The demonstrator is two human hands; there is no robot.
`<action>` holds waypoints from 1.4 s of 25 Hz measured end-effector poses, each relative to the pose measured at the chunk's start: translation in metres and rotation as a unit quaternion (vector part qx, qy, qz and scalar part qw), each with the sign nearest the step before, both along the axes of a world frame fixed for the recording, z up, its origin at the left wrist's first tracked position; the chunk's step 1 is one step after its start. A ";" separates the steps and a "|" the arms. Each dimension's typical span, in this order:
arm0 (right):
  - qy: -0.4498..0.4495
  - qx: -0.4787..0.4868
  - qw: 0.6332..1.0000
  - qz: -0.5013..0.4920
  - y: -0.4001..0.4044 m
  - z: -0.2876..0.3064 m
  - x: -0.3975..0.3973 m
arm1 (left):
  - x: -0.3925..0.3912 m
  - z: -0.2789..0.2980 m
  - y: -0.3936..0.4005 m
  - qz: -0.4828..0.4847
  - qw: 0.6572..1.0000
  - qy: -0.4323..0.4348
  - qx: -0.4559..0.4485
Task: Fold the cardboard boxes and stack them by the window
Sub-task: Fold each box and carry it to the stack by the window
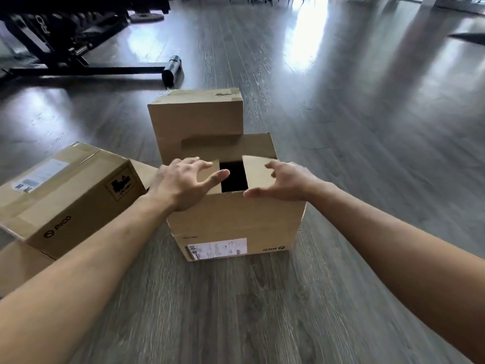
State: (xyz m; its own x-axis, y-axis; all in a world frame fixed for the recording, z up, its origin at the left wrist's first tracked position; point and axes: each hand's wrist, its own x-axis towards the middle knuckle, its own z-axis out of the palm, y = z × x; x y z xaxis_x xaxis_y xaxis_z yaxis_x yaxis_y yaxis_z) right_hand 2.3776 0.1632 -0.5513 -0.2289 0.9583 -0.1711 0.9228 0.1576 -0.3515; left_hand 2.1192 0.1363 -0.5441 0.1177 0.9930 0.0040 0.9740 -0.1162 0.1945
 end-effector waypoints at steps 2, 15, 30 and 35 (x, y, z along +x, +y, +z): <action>-0.030 0.070 0.997 -0.018 0.006 -0.007 -0.004 | 0.000 -0.014 0.002 0.012 0.999 0.032 0.022; 0.000 0.020 0.986 -0.165 0.031 -0.115 0.001 | -0.016 -0.124 0.026 0.048 0.996 0.027 -0.066; -0.043 0.009 0.991 -0.125 0.003 -0.119 -0.003 | -0.011 -0.133 -0.022 0.076 0.991 0.017 -0.105; -0.031 0.003 0.994 -0.109 -0.033 -0.119 0.002 | -0.002 -0.125 -0.067 0.098 0.989 0.016 -0.113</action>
State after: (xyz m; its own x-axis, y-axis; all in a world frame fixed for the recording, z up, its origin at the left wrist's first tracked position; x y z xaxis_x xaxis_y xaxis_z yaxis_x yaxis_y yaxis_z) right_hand 2.3797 0.1304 -0.6702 -0.0057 0.9849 -0.1730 0.9553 -0.0458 -0.2922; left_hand 2.1167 0.0693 -0.6690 -0.0813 0.9720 -0.2203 0.9796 0.1187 0.1624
